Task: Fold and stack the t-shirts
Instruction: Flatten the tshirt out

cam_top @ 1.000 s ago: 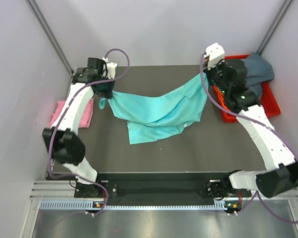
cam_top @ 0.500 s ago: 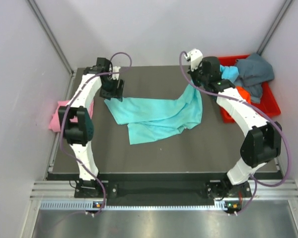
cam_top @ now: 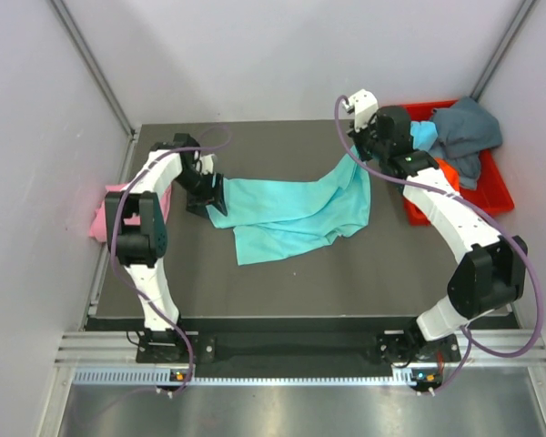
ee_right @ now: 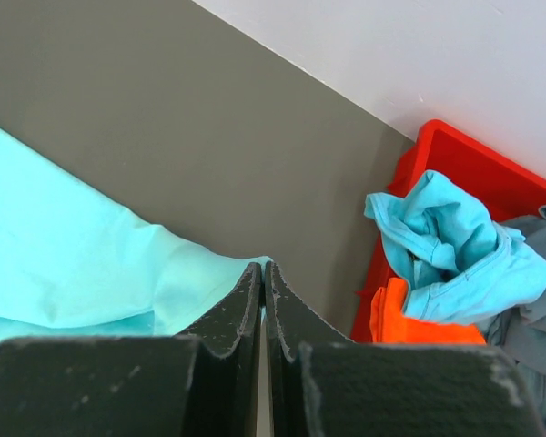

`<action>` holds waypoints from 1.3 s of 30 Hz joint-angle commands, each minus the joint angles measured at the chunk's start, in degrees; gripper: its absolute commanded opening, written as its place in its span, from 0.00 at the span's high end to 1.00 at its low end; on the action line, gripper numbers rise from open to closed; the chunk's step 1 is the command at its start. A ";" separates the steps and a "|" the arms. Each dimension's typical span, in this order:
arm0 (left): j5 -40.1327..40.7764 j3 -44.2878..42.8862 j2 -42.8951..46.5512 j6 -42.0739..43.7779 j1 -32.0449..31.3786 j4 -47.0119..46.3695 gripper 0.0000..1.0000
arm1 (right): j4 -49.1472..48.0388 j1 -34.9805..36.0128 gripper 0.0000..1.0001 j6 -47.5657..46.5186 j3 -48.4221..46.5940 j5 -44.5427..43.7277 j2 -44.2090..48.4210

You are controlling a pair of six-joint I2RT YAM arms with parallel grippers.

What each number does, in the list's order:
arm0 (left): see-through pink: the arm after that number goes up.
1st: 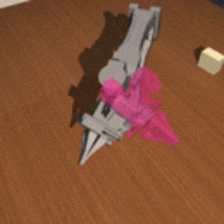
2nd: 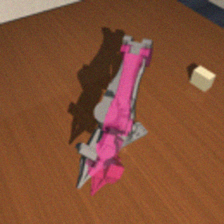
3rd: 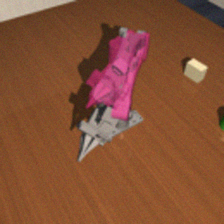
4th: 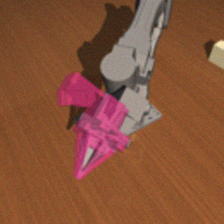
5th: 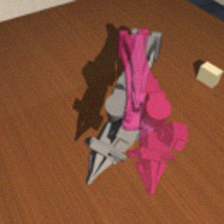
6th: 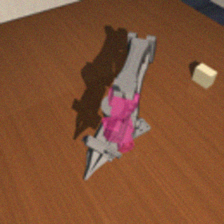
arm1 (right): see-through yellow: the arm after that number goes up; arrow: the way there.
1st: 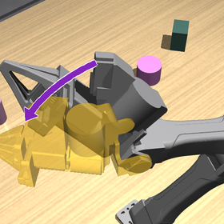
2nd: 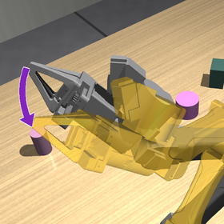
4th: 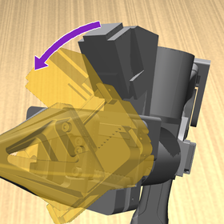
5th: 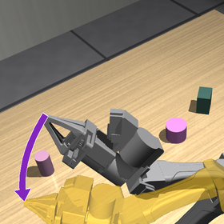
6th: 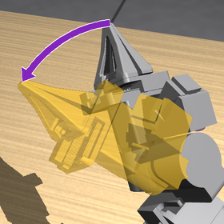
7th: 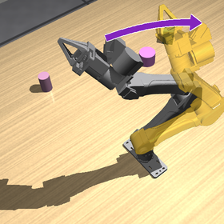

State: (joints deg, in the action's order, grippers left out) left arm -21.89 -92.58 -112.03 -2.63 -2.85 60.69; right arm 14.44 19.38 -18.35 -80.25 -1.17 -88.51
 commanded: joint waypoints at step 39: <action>-7.47 -3.22 24.04 5.01 0.57 -0.90 1.00 | 1.29 0.31 1.00 2.09 0.18 -0.32 17.31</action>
State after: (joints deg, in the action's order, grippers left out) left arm -26.50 -95.53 -90.06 0.71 -2.66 61.30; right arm 16.60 19.38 -17.45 -79.11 -1.65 -75.88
